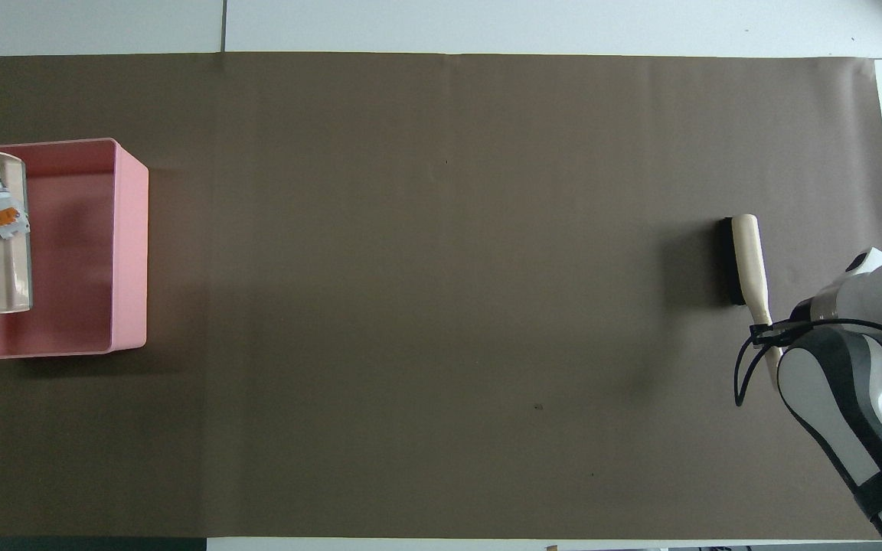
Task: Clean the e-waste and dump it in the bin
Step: 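Lower the empty dustpan back onto the table with the left gripper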
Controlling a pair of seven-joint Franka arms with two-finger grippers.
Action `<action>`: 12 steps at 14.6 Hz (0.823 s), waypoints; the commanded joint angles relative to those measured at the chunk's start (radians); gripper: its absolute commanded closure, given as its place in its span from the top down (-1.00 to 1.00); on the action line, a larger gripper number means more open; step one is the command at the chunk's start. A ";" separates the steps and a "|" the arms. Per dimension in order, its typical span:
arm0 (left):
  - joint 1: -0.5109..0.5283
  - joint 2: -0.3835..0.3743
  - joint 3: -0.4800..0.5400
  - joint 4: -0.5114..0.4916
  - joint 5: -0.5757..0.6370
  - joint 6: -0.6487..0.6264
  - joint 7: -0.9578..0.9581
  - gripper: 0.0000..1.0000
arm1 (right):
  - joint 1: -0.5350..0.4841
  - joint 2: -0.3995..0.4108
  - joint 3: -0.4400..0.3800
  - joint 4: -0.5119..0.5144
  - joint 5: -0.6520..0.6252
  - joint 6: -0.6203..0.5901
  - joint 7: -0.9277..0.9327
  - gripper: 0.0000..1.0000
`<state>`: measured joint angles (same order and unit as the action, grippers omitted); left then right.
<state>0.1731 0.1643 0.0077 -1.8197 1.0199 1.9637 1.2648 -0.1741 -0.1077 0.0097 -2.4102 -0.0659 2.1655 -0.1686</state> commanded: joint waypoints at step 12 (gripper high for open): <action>-0.129 -0.032 -0.002 0.063 0.229 -0.197 0.094 -1.00 | 0.016 -0.040 0.026 0.212 -0.015 -0.229 0.007 1.00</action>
<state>0.0671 0.1409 0.0035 -1.7718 1.2318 1.7916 1.3035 -0.1661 -0.1402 0.0267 -2.2789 -0.0664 1.9977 -0.1995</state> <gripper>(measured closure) 0.670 0.026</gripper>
